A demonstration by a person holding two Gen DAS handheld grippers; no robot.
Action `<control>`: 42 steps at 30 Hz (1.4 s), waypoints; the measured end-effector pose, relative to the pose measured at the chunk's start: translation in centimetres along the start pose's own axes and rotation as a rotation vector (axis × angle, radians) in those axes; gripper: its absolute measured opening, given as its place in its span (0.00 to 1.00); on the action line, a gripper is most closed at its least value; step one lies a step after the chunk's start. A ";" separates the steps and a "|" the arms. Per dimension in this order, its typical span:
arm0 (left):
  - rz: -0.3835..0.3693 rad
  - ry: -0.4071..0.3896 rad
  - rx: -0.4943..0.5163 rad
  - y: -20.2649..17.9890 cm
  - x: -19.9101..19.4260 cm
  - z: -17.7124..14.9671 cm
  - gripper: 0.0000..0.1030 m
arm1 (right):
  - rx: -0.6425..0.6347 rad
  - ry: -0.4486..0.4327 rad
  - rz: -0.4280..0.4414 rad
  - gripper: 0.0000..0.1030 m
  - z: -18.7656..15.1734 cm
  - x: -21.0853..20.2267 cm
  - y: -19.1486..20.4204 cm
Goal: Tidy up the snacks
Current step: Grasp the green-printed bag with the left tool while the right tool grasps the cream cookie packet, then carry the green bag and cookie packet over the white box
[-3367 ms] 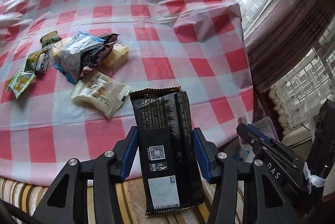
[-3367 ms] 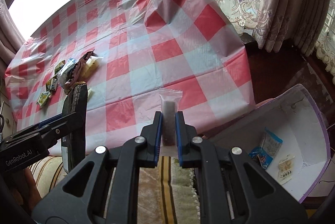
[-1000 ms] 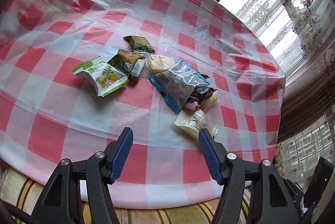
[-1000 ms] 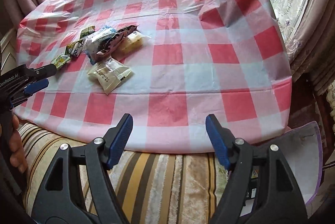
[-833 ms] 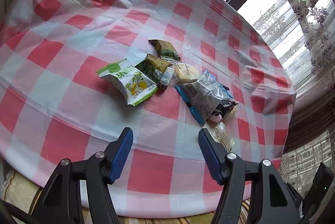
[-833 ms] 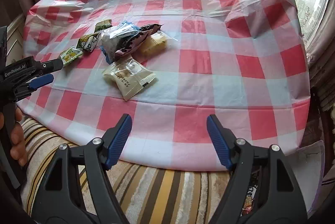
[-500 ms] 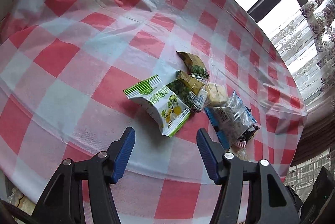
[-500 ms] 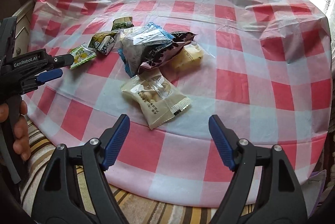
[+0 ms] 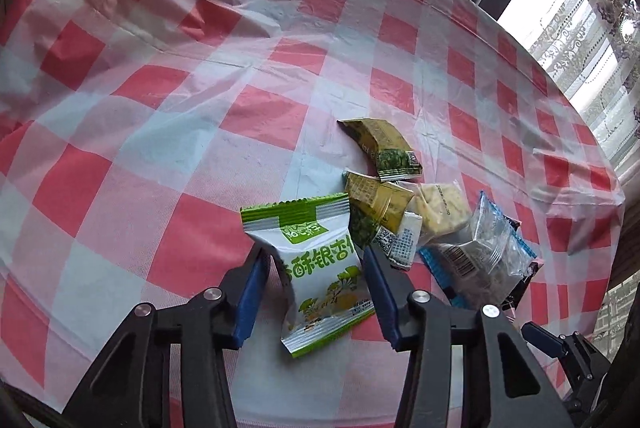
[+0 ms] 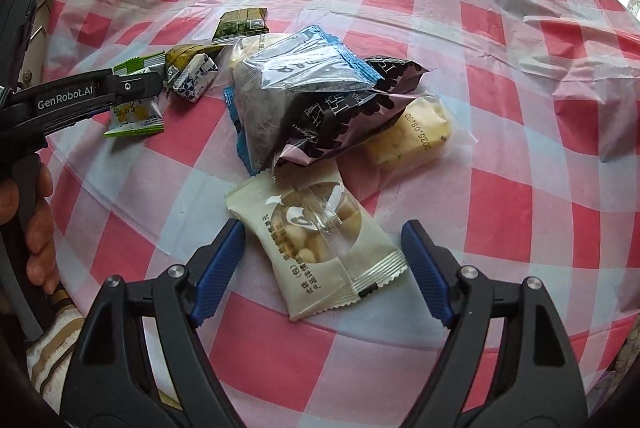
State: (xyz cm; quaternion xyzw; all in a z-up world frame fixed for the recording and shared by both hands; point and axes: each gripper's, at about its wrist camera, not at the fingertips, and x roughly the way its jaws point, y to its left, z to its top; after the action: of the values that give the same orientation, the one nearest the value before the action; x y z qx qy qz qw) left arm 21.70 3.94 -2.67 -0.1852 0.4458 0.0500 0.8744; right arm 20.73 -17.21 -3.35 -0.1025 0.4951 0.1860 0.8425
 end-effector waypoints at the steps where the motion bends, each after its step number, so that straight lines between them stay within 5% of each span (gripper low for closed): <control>1: 0.019 -0.006 0.024 -0.3 0.1 0.0 0.45 | -0.007 -0.005 -0.005 0.82 0.0 0.1 0.1; 7: 0.050 -0.028 0.060 -0.3 0.0 -0.1 0.37 | -0.009 -0.021 -0.005 0.81 0.3 0.3 0.2; 12: 0.042 -0.030 0.036 0.3 -0.7 -0.6 0.35 | 0.008 -0.042 -0.015 0.59 0.2 -0.2 -0.1; 18: 0.025 -0.009 -0.012 1.1 -1.6 -1.3 0.34 | 0.009 -0.038 -0.005 0.49 -0.6 -1.0 0.2; 42: -0.085 -0.025 0.076 -4.0 -8.5 -6.0 0.34 | 0.121 -0.106 -0.016 0.48 -5.7 -8.5 -1.1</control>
State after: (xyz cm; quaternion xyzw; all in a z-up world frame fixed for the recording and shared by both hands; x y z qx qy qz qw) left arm 13.10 -1.30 2.00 -0.1698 0.4281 -0.0020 0.8876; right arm 12.90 -22.10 1.23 -0.0455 0.4590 0.1541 0.8738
